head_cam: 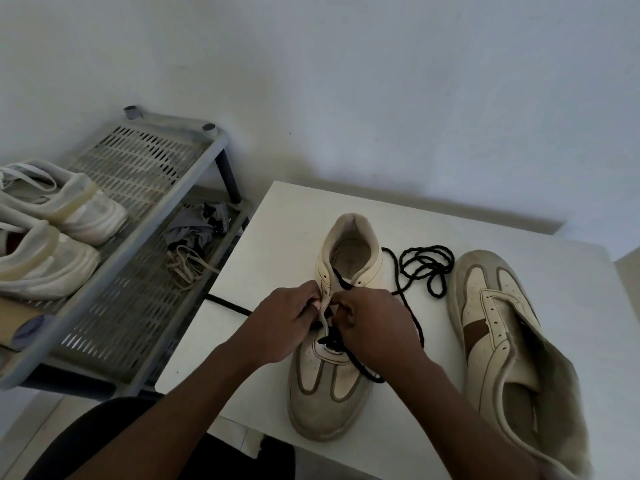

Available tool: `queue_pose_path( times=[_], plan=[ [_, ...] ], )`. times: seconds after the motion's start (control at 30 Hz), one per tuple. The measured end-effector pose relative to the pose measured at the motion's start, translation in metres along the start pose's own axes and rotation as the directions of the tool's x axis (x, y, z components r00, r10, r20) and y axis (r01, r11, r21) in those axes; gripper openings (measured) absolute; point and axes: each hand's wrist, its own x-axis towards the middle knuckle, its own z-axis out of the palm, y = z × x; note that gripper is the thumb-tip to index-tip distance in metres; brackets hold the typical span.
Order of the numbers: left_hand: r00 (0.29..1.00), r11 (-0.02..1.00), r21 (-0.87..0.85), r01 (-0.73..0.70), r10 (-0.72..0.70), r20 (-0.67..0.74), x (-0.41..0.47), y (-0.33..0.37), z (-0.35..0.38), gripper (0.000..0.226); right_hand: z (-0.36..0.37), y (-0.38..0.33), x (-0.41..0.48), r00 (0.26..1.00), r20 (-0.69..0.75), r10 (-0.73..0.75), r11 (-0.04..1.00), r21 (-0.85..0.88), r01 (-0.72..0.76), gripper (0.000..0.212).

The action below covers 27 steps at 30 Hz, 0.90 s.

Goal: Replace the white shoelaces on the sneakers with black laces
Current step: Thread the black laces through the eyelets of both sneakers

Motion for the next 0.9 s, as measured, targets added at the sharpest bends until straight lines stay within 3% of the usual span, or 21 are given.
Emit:
queue_pose_path(
  times=[0.07, 0.23, 0.43, 0.7, 0.9],
  plan=[
    [1.0, 1.0, -0.017, 0.015, -0.015, 0.008, -0.001, -0.001, -0.001, 0.019, 0.004, -0.004, -0.001, 0.999, -0.041, -0.009, 1.0, -0.012, 0.008, 0.021],
    [0.999, 0.997, -0.066, 0.035, -0.035, 0.003, -0.001, -0.002, -0.005, 0.017, 0.002, -0.007, -0.003, 0.995, -0.087, 0.049, 0.981, 0.19, -0.032, 0.016],
    [1.0, 1.0, -0.004, 0.029, -0.029, 0.007, -0.003, 0.0, -0.004, 0.018, -0.002, -0.011, -0.004, 0.989, -0.131, 0.069, 0.984, 0.17, -0.046, 0.014],
    [0.97, 0.98, -0.132, 0.149, -0.171, -0.173, -0.002, 0.006, 0.012, 0.021, -0.022, -0.019, -0.005, 0.993, -0.028, 0.119, 0.978, -0.168, -0.122, 0.02],
    [0.962, 0.982, -0.113, 0.152, -0.173, -0.211, -0.003, 0.019, 0.017, 0.014, -0.024, -0.016, -0.005, 0.994, 0.005, 0.112, 0.977, -0.186, -0.109, 0.021]
  ],
)
